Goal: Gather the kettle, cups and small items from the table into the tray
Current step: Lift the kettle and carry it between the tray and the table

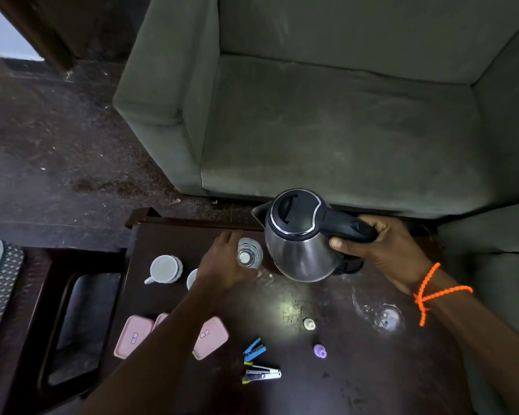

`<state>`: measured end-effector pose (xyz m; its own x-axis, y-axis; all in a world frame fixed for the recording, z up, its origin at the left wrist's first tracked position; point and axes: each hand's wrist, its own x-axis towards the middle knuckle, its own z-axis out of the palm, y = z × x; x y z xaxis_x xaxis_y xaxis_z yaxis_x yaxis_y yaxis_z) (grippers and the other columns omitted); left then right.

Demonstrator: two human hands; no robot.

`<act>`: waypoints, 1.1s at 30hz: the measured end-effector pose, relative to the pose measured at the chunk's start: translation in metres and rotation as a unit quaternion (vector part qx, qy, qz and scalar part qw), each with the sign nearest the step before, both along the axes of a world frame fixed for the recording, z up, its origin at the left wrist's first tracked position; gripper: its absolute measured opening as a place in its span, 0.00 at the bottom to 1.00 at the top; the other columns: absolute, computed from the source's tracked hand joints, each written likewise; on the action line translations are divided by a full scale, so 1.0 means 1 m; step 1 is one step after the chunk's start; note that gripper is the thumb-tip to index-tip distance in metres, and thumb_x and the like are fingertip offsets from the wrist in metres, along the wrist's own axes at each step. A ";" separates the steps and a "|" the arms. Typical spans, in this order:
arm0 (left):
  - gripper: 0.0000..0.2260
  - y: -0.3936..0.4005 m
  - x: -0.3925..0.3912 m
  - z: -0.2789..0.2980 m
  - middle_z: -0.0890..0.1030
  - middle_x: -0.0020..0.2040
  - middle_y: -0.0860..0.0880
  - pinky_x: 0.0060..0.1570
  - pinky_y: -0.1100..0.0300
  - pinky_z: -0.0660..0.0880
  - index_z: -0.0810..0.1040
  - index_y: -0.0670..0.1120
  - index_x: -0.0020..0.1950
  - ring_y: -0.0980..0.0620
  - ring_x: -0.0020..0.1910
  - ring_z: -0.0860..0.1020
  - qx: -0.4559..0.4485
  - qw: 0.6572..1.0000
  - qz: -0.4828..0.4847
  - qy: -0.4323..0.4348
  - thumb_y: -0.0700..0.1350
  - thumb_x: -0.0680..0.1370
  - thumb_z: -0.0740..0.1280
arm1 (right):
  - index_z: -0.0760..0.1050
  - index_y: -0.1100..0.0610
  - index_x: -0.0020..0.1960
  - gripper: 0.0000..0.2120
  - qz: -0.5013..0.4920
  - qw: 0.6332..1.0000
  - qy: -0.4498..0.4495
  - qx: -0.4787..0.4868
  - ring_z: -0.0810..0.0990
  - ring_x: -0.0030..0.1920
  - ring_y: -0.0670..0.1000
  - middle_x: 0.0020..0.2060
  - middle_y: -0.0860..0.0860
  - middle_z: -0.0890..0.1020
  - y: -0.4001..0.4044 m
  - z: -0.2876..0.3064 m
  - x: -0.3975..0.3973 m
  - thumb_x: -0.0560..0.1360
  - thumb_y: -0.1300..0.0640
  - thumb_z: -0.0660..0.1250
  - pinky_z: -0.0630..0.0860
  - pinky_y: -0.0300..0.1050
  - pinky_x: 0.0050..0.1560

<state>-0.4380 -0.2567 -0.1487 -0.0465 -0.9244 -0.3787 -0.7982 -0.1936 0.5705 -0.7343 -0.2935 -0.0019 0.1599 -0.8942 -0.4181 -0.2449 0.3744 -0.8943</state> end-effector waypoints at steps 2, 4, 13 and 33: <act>0.43 -0.003 0.014 0.007 0.74 0.67 0.54 0.62 0.47 0.77 0.70 0.57 0.71 0.49 0.67 0.74 0.018 0.999 -0.027 0.009 0.65 0.59 0.79 | 0.78 0.71 0.46 0.32 0.006 1.000 0.025 -0.007 0.74 0.41 0.53 0.36 0.66 0.79 0.006 0.001 0.008 0.57 0.48 0.85 0.76 0.62 0.41; 0.43 -0.007 0.030 0.013 0.74 0.69 0.53 0.66 0.48 0.75 0.69 0.57 0.73 0.50 0.70 0.73 0.038 0.998 -0.052 0.007 0.64 0.60 0.78 | 0.75 0.75 0.43 0.28 0.021 0.998 0.048 -0.018 0.69 0.38 0.51 0.34 0.57 0.72 0.014 0.001 0.016 0.61 0.55 0.84 0.67 0.52 0.39; 0.19 -0.001 0.075 0.008 0.80 0.60 0.39 0.59 0.51 0.75 0.81 0.41 0.64 0.38 0.59 0.80 -0.038 0.999 0.027 -0.016 0.44 0.75 0.75 | 0.77 0.73 0.45 0.23 0.022 0.991 0.129 0.002 0.70 0.38 0.49 0.34 0.54 0.74 0.047 -0.021 0.037 0.65 0.56 0.82 0.68 0.48 0.40; 0.08 0.019 0.067 -0.008 0.80 0.52 0.41 0.53 0.47 0.78 0.83 0.41 0.54 0.39 0.52 0.80 -0.067 0.997 0.036 0.005 0.41 0.80 0.66 | 0.80 0.57 0.42 0.18 0.188 0.918 0.344 -0.062 0.78 0.36 0.52 0.33 0.49 0.80 0.039 -0.027 0.073 0.70 0.41 0.76 0.70 0.47 0.39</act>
<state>-0.3706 -0.2376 -0.1562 0.0179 -0.9677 -0.2514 -0.7789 -0.1711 0.6034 -0.6614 -0.2541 -0.0290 0.2034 -0.8778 -0.4337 -0.8584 0.0532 -0.5103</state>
